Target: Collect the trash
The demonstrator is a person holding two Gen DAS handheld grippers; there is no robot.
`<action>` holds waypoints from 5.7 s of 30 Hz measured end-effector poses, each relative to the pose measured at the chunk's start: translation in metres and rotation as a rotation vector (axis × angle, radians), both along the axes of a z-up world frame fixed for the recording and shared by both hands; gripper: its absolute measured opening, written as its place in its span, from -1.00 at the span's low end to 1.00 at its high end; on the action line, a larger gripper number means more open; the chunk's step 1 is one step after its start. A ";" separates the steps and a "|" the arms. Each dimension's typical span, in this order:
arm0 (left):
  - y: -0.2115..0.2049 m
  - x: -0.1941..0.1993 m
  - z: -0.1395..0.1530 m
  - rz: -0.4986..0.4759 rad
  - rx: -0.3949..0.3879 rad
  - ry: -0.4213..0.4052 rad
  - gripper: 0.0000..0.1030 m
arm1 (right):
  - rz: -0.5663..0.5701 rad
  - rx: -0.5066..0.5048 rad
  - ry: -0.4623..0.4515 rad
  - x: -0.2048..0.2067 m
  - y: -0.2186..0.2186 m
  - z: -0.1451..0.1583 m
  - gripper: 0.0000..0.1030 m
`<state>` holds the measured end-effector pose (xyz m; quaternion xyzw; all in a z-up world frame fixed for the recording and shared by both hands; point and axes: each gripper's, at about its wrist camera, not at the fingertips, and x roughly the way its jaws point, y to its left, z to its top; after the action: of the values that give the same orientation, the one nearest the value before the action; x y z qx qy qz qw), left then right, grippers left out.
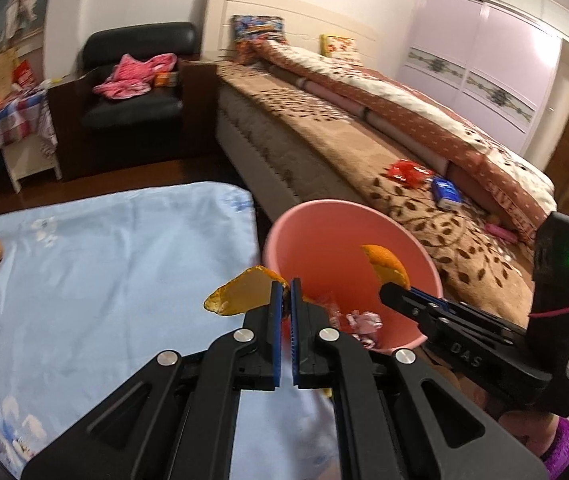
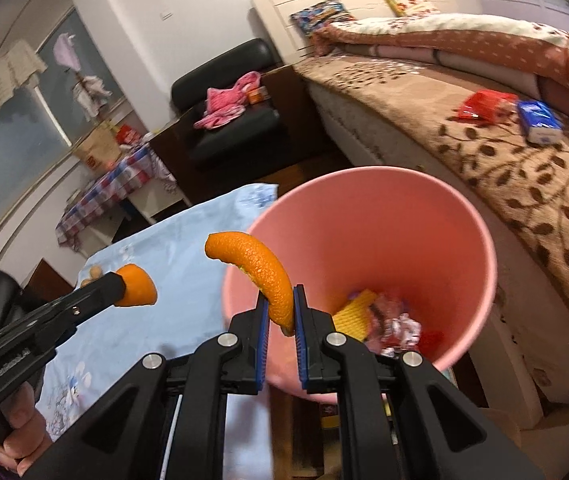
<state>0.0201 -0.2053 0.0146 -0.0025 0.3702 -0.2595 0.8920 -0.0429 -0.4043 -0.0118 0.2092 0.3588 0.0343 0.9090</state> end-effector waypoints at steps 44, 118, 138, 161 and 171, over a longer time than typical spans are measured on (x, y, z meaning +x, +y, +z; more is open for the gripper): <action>-0.093 0.020 -0.046 -0.127 0.047 0.161 -0.92 | -0.100 0.024 0.025 -0.001 -0.045 -0.027 -0.44; -0.056 0.005 -0.022 0.048 0.130 0.004 -0.25 | -0.082 -0.100 -0.065 -0.026 -0.018 -0.007 0.03; -0.049 0.004 -0.019 0.058 0.117 -0.016 -0.25 | -0.095 -0.124 -0.078 -0.028 -0.015 -0.007 0.07; -0.048 0.002 -0.017 0.052 0.107 -0.021 -0.25 | -0.106 -0.157 -0.103 -0.030 -0.008 -0.002 0.12; -0.048 0.001 -0.017 0.047 0.105 -0.021 -0.25 | -0.135 -0.151 -0.103 -0.031 -0.012 -0.003 0.12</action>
<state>0.0209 -0.2537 -0.0025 0.0382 0.3738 -0.2190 0.9005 -0.0739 -0.4165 -0.0148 0.1617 0.2984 -0.0434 0.9396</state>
